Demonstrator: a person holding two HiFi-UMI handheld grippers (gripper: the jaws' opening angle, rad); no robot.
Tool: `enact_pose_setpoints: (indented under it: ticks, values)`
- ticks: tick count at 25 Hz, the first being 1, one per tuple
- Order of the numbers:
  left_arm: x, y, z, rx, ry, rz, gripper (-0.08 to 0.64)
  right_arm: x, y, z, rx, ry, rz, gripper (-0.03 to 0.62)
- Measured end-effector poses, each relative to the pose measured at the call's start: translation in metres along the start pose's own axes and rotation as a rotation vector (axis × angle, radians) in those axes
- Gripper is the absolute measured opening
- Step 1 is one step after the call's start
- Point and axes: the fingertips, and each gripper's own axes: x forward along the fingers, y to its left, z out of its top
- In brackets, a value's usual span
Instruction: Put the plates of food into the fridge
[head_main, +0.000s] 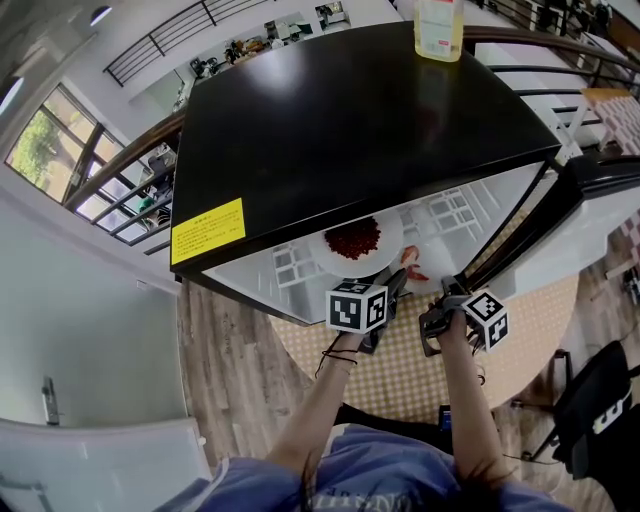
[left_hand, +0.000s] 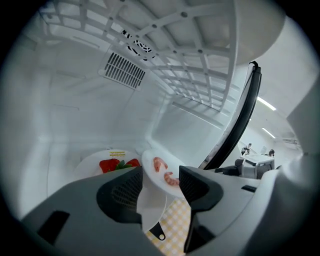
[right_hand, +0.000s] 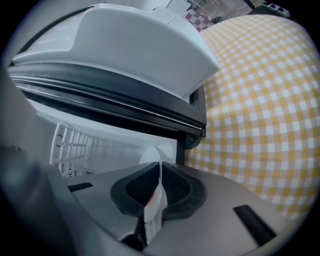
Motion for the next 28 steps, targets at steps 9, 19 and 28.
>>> enact_pose_setpoints:
  ticks: [9, 19, 28]
  values:
    - [-0.034, -0.017, -0.023, -0.007, -0.019, -0.052, 0.221, 0.017, 0.008, -0.004, 0.03, -0.037, 0.016, 0.031]
    - [-0.066, -0.029, -0.071, -0.047, 0.032, -0.086, 0.221, 0.033, 0.024, -0.003, -0.028, 0.002, 0.056, 0.031]
    - [-0.072, -0.043, -0.081, -0.047, 0.043, -0.107, 0.221, 0.015, 0.034, -0.013, -0.128, 0.07, 0.157, 0.117]
